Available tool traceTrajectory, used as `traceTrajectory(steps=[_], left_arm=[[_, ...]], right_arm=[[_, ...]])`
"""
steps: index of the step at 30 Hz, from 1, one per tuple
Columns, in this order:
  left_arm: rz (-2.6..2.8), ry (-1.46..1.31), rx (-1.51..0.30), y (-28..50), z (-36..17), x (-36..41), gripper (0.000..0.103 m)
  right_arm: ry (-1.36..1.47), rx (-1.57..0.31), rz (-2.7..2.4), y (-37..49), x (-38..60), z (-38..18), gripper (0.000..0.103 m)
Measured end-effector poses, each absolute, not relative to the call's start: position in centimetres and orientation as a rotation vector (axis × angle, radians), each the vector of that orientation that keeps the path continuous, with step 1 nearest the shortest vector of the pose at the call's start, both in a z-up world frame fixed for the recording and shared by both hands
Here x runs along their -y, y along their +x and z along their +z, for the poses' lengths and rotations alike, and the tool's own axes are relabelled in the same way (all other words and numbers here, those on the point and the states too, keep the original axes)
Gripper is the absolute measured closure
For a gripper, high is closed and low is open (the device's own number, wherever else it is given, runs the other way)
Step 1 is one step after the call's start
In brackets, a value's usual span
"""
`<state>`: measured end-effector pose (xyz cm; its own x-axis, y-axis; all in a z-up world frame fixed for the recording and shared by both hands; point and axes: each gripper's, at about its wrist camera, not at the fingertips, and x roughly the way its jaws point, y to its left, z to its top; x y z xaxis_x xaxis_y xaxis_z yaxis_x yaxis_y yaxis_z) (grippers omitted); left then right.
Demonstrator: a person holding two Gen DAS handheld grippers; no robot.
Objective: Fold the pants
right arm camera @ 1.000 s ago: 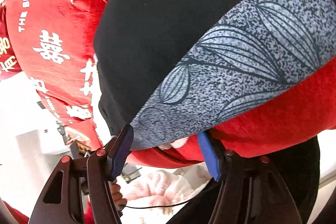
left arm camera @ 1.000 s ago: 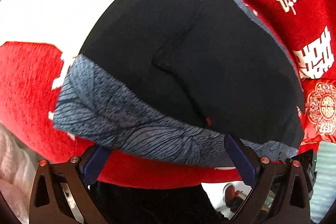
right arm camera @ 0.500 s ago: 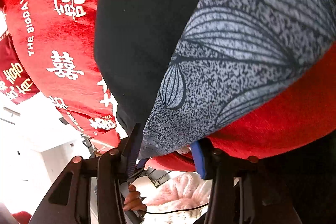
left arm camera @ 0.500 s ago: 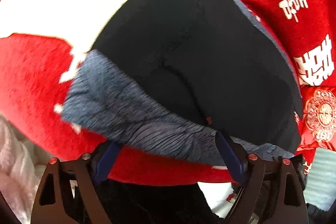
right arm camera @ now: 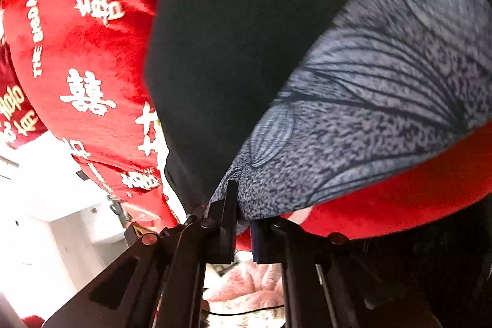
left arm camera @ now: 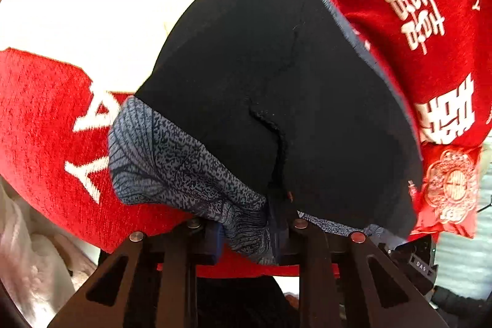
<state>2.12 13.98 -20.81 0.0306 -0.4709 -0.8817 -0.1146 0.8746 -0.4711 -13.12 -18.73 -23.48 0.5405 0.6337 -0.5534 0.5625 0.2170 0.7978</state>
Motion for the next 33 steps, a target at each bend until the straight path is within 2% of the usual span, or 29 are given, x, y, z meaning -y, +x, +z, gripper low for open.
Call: traceTrajectory(steps=[10, 16, 21, 23, 24, 25, 31, 33], left_arm=[[-0.329, -0.438, -1.427, 7.3, -13.7, -10.9, 0.078], [-0.306, -0.355, -1.325, 13.8, -12.5, -6.7, 0.077], [-0.260, -0.261, -1.256, 20.2, -14.5, -3.6, 0.070], [-0.232, -0.232, -1.239, 22.3, -15.7, -2.8, 0.055], [-0.196, -0.205, -1.223, 23.3, -16.3, -2.4, 0.044], [-0.170, -0.185, -1.211, 24.1, -17.0, -2.2, 0.042], [-0.094, -0.147, -1.270, 27.0, -19.9, -0.8, 0.042], [-0.094, -0.145, -1.267, 26.9, -19.1, -1.1, 0.042]], right_arm=[[1.218, -1.138, 0.211, -6.8, 21.1, -14.8, 0.095], [1.051, -1.218, 0.295, 2.5, 23.9, -12.8, 0.092], [0.985, -1.289, 0.289, 11.1, 26.2, -15.4, 0.091], [0.948, -1.327, 0.280, 13.9, 26.9, -17.4, 0.091], [0.917, -1.349, 0.270, 15.4, 27.2, -18.4, 0.091], [0.901, -1.361, 0.266, 16.4, 27.5, -19.4, 0.091], [0.908, -1.434, 0.212, 20.2, 28.1, -24.1, 0.091], [0.889, -1.447, 0.246, 20.4, 28.0, -23.5, 0.085]])
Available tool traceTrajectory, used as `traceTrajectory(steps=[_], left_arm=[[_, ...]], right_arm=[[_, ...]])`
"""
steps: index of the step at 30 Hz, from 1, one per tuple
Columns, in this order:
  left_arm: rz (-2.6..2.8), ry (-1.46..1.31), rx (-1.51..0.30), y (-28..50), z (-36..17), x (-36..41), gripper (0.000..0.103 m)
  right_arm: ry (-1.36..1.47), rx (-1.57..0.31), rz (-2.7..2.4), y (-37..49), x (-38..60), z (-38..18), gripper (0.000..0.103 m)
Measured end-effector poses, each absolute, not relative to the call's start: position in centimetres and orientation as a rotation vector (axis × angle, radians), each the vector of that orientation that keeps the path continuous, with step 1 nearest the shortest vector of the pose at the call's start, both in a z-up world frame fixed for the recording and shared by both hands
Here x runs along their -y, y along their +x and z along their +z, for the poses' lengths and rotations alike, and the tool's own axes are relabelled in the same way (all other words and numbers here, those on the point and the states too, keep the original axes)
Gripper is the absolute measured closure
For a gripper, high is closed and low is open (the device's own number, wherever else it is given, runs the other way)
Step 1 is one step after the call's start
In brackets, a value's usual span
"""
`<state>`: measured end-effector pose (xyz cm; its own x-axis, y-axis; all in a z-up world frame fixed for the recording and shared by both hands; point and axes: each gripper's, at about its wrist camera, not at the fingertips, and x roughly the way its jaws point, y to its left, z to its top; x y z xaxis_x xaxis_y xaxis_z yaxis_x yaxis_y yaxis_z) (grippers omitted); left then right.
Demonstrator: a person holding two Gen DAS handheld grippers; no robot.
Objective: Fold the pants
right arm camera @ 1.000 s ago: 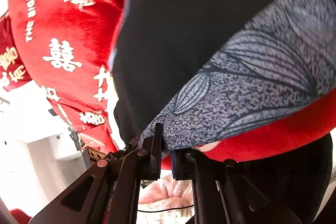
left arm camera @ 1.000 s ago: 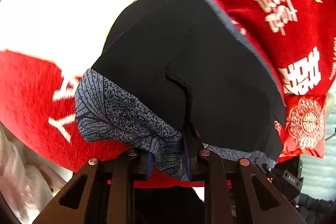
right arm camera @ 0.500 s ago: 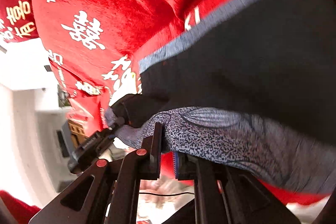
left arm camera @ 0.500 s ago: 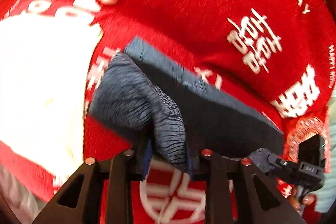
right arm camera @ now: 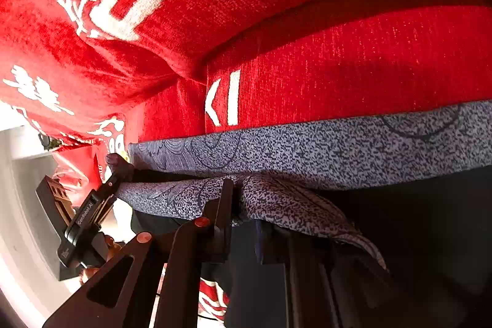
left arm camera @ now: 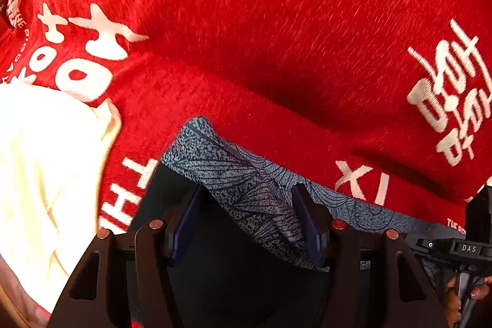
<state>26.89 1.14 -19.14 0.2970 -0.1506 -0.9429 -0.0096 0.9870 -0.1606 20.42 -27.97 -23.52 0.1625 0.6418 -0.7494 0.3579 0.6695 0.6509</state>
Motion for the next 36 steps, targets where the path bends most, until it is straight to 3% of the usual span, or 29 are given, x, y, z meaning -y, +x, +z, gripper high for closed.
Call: traceTrajectory(steps=[1, 2, 4, 5, 7, 9, 11, 12, 19, 27, 32, 36], left_arm=[[-0.091, -0.137, -1.261, 26.7, -18.5, -1.4, 0.042], [-0.088, -0.126, -1.256, 26.5, -17.7, -1.6, 0.042], [-0.077, -0.096, -1.242, 26.0, -16.2, -2.1, 0.042], [-0.071, -0.079, -1.239, 25.7, -15.7, -2.3, 0.042], [-0.062, -0.045, -1.239, 24.7, -15.0, -2.4, 0.017], [-0.073, -0.019, -1.238, 23.8, -15.1, -1.7, 0.017], [-0.134, 0.035, -1.291, 23.1, -16.7, 0.6, 0.017], [-0.157, 0.069, -1.310, 22.9, -17.7, 1.9, 0.017], [-0.101, 0.114, -1.300, 26.1, -23.8, 6.4, 0.017], [-0.038, 0.168, -1.309, 28.5, -23.3, 7.4, 0.016], [-0.143, 0.210, -1.330, 24.7, -20.6, 9.7, 0.016], [-0.270, 0.254, -1.372, 19.3, -19.2, 13.8, 0.016]], right_arm=[[0.867, -1.446, 0.270, 20.5, 27.8, -23.0, 0.072], [0.815, -1.441, 0.304, 20.5, 27.4, -22.0, 0.049], [0.729, -1.409, 0.312, 20.3, 26.9, -19.7, 0.023], [0.702, -1.392, 0.305, 20.0, 26.8, -18.9, 0.023], [0.655, -1.380, 0.298, 19.3, 26.3, -17.3, 0.024], [0.638, -1.382, 0.310, 18.9, 25.5, -16.8, 0.028], [0.596, -1.402, 0.335, 18.7, 24.4, -17.1, 0.052], [0.553, -1.417, 0.350, 18.9, 23.4, -17.6, 0.055], [0.266, -1.391, 0.254, 21.5, 22.9, -20.9, 0.065], [0.509, -1.348, 0.239, 21.0, 26.8, -19.7, 0.063], [0.606, -1.285, 0.193, 16.1, 30.8, -17.1, 0.043], [0.666, -1.279, 0.130, 10.4, 34.3, -15.9, 0.040]])
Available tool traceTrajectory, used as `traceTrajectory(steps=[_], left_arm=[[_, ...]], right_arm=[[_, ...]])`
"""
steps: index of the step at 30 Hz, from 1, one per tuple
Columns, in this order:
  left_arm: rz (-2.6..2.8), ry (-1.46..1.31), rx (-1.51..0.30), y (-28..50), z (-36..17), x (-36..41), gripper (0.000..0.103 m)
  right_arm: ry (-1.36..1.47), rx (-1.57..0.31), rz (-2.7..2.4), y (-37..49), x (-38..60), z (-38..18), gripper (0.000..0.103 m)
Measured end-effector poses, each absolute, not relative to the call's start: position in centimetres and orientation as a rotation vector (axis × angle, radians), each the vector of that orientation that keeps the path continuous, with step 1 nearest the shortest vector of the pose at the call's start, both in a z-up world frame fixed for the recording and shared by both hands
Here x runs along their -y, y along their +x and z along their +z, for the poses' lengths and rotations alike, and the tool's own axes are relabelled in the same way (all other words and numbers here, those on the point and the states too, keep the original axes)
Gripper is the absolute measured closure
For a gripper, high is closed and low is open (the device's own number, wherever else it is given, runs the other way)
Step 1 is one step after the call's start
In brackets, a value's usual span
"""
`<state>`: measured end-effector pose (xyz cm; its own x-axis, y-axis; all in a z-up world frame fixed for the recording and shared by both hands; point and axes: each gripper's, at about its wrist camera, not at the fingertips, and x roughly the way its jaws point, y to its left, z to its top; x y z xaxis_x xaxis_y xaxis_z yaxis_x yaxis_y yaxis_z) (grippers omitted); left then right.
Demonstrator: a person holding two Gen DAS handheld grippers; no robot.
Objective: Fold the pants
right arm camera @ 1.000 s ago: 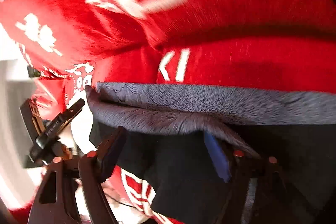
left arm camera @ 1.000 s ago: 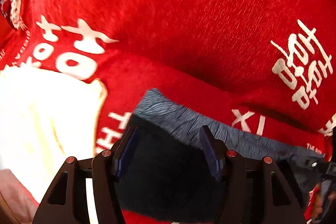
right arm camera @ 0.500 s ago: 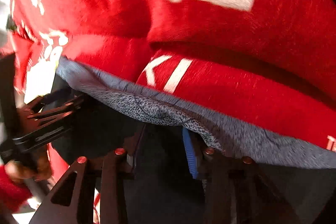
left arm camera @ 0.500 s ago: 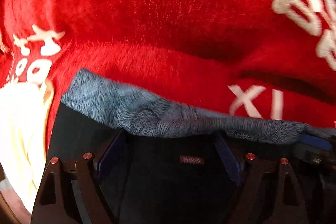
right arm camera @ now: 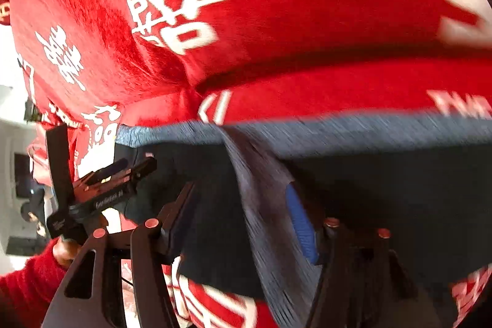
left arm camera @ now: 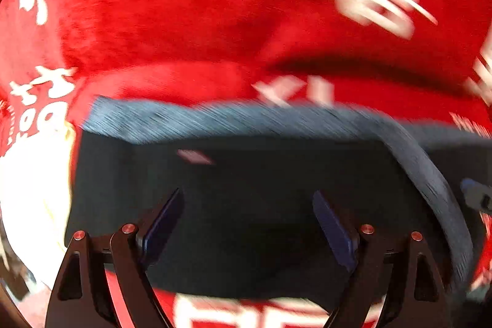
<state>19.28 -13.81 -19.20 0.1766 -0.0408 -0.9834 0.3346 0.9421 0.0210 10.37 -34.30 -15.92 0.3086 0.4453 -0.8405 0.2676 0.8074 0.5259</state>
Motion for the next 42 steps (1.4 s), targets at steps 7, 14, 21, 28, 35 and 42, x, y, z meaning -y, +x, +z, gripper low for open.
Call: traceTrajectory(steps=[7, 14, 21, 28, 35, 42], left_arm=[[-0.474, 0.316, -1.453, 10.0, -18.7, 22.1, 0.016], [-0.660, 0.360, -1.472, 4.5, -17.9, 28.0, 0.016], [-0.836, 0.374, -1.496, 2.1, -18.4, 31.0, 0.016], [-0.912, 0.367, -1.538, -0.3, -19.5, 31.7, 0.016], [-0.936, 0.352, -1.535, -2.2, -20.0, 32.3, 0.016], [-0.905, 0.347, -1.551, -2.9, -21.0, 32.7, 0.016]], right_arm=[[0.729, -1.295, -0.081, -0.9, 39.1, -14.9, 0.040], [0.841, -1.320, -0.315, -12.4, 42.5, -15.5, 0.040], [0.978, -1.280, -0.488, -21.1, 41.2, -16.9, 0.040], [1.094, -1.214, -0.554, -26.7, 39.8, -19.6, 0.040], [1.201, -1.104, -0.496, -28.3, 39.7, -21.8, 0.040], [1.275, -1.109, -0.385, -28.4, 40.1, -23.5, 0.054]])
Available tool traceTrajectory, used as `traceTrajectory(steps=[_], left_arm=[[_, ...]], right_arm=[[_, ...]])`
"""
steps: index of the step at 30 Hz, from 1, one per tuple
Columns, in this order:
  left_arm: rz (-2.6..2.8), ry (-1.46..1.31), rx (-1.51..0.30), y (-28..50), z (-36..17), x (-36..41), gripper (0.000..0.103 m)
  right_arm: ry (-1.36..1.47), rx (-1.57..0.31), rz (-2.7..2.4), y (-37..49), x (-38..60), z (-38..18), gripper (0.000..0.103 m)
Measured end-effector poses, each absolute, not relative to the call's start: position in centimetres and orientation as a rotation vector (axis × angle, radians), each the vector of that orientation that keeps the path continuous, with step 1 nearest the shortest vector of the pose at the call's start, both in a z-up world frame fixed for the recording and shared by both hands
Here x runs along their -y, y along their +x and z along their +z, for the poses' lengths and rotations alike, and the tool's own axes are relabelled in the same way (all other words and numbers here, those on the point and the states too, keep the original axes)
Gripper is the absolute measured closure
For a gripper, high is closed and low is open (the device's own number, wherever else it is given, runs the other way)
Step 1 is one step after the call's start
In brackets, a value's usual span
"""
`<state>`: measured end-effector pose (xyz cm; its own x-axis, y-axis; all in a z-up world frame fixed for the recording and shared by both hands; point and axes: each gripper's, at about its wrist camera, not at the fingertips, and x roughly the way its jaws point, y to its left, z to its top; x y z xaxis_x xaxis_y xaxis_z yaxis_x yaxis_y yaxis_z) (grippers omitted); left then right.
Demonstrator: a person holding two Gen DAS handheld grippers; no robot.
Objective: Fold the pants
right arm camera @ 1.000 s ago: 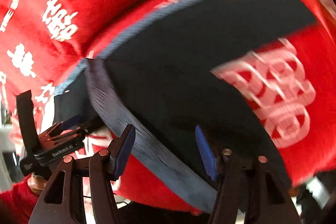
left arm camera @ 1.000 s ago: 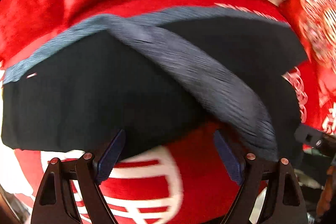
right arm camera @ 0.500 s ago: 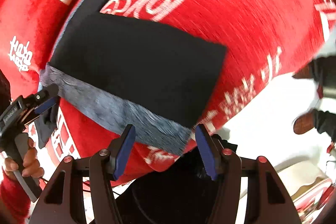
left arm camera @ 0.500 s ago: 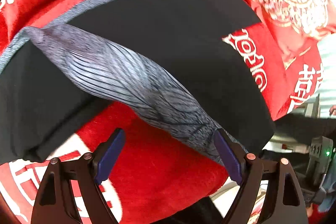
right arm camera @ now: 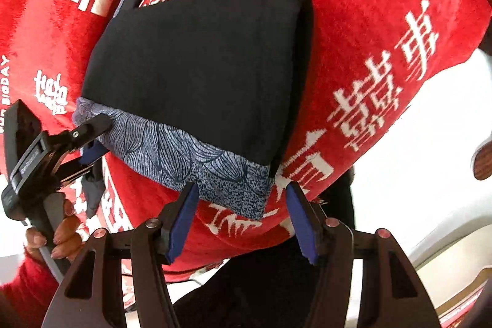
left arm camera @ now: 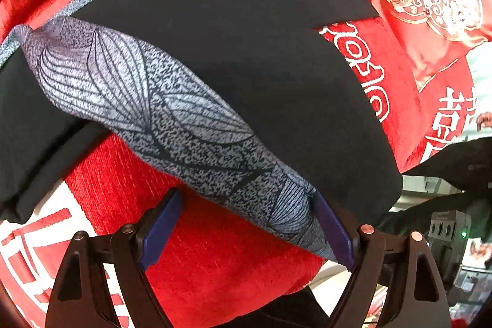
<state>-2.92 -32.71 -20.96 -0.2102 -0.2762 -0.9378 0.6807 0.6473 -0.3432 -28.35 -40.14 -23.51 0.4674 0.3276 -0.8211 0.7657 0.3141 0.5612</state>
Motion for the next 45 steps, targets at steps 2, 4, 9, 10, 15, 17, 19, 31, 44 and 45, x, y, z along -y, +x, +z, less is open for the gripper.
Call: traceTrajectory(steps=[2, 4, 9, 10, 15, 17, 19, 31, 44, 45], left_arm=[[-0.904, 0.327, -1.552, -2.8, -20.7, 32.9, 0.030], [-0.924, 0.305, -1.584, -2.8, -20.7, 33.4, 0.078], [-0.933, 0.263, -1.579, -2.6, -18.1, 35.0, 0.079], [-0.935, 0.250, -1.565, -2.3, -17.1, 35.5, 0.079], [-0.929, 0.204, -1.520, 0.4, -14.4, 38.6, 0.079], [-0.925, 0.196, -1.487, 2.1, -13.8, 40.0, 0.079], [-0.920, 0.208, -1.451, 3.5, -13.5, 41.7, 0.079], [-0.735, 0.267, -1.208, 10.8, -12.0, 46.0, 0.020], [-0.496, 0.436, -1.321, 12.2, -17.8, 41.6, 0.020], [-0.486, 0.438, -1.319, 12.4, -18.1, 41.6, 0.020]], right_arm=[[1.309, -1.109, -0.328, -27.9, 40.5, -23.6, 0.076], [1.313, -1.126, -0.305, -27.5, 40.7, -23.4, 0.096], [1.309, -1.095, -0.226, -26.7, 42.9, -19.6, 0.096], [1.299, -1.082, -0.212, -26.4, 43.6, -18.7, 0.096], [1.196, -1.008, -0.168, -22.5, 49.2, -13.9, 0.096], [1.143, -0.986, -0.168, -20.1, 51.9, -12.7, 0.096], [1.068, -0.978, -0.172, -16.9, 55.1, -11.6, 0.096], [0.664, -1.083, -0.151, -0.3, 65.8, -11.1, 0.096], [0.436, -1.090, -0.286, 1.5, 66.1, -10.0, 0.023], [0.430, -1.100, -0.272, 1.3, 65.6, -10.1, 0.025]])
